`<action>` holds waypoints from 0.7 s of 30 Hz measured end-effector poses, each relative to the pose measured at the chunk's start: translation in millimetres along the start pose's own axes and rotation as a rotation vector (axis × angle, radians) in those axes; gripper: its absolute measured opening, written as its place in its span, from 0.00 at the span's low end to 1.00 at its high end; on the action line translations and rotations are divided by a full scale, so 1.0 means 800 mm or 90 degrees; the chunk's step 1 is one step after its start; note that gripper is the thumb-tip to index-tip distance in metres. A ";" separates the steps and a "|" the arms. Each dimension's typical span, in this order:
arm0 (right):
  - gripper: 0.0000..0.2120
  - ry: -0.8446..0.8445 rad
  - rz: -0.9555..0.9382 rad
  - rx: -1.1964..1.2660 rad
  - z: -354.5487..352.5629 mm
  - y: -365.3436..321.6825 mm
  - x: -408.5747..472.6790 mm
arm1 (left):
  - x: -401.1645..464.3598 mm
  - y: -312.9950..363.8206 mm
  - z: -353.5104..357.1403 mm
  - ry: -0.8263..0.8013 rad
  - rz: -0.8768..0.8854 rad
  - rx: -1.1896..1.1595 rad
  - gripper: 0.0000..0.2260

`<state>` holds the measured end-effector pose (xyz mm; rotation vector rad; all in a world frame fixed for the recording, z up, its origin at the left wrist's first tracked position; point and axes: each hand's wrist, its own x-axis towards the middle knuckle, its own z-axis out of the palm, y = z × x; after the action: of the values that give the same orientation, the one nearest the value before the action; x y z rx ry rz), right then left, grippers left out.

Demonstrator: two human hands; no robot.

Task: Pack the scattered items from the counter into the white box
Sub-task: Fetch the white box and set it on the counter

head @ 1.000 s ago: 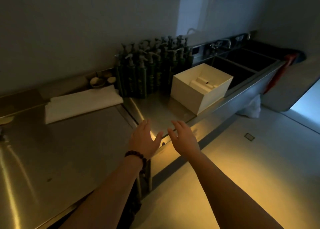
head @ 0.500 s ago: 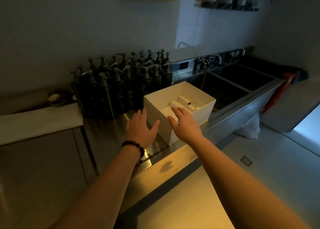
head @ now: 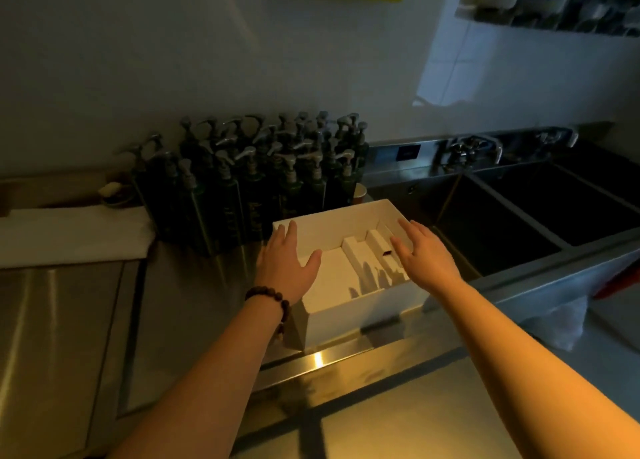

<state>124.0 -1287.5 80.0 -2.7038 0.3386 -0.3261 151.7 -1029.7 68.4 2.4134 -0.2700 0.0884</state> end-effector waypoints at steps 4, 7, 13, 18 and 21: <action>0.30 -0.053 -0.009 -0.018 0.010 0.046 0.054 | 0.011 0.004 0.022 -0.009 -0.081 -0.053 0.35; 0.30 -0.117 -0.018 0.018 0.018 0.069 0.089 | 0.018 0.009 0.040 0.005 -0.132 -0.106 0.37; 0.31 -0.290 -0.085 0.301 0.025 0.090 0.113 | 0.025 0.005 0.056 0.066 -0.204 -0.154 0.41; 0.34 -0.350 -0.036 0.395 0.036 0.100 0.124 | 0.026 0.001 0.058 0.055 -0.267 -0.233 0.42; 0.33 -0.357 -0.021 0.427 0.041 0.104 0.127 | 0.027 -0.006 0.060 0.060 -0.286 -0.263 0.42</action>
<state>213.5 -1378.5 34.6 -2.0218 0.0058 0.2739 173.4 -1061.4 32.2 1.9964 0.2759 -0.0538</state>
